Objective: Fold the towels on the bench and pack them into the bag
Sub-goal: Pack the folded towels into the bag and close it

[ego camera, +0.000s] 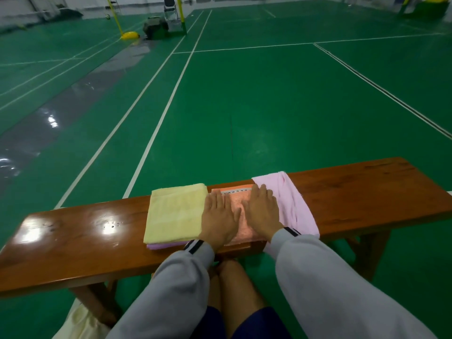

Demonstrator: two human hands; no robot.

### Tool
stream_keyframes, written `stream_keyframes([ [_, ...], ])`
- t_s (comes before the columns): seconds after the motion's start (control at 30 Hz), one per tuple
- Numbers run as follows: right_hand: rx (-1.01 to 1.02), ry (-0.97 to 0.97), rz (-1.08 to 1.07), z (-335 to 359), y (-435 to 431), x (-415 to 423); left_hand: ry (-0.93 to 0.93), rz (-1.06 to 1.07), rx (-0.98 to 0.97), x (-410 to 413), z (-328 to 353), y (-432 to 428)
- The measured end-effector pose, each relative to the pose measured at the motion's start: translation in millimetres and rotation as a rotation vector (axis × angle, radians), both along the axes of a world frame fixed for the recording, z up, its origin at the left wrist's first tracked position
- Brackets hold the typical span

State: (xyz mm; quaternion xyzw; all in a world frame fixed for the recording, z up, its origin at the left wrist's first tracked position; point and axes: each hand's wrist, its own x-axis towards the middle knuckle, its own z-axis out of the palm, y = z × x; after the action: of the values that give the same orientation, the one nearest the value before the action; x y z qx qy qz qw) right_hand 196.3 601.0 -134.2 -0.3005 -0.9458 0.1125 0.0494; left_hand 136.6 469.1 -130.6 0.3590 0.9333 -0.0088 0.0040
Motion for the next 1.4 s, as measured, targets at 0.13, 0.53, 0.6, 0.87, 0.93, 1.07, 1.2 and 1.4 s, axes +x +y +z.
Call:
stream_keyframes([
  [0.13,0.004,0.010,0.128,-10.3,-0.5,7.8,-0.062,-0.090,0.108,4.6,-16.7,7.7],
  [0.53,-0.092,0.104,-0.138,3.6,-15.0,16.7,-0.064,0.074,-0.030,17.0,-7.7,12.1],
  [0.6,-0.357,0.067,-0.179,19.8,-4.5,14.3,-0.104,0.094,-0.014,23.7,-0.9,7.3],
  [0.87,-1.024,0.216,-0.286,92.2,-3.5,3.0,-0.479,-0.029,0.575,4.0,18.2,-3.8],
  [0.93,-1.097,0.292,-0.235,109.1,-10.4,-11.8,-0.708,0.094,0.869,-4.1,24.9,-3.9],
  [1.07,-1.213,0.393,-0.163,138.0,-23.7,-33.0,-1.186,0.532,1.277,-18.2,50.0,-15.4],
  [1.2,-1.318,0.384,-0.123,145.3,-35.1,-46.8,-1.560,0.622,1.561,-24.3,76.2,-52.1],
  [1.4,-1.286,0.234,-0.125,120.9,-50.1,-66.5,-1.145,0.739,1.428,-71.2,70.7,-104.5],
])
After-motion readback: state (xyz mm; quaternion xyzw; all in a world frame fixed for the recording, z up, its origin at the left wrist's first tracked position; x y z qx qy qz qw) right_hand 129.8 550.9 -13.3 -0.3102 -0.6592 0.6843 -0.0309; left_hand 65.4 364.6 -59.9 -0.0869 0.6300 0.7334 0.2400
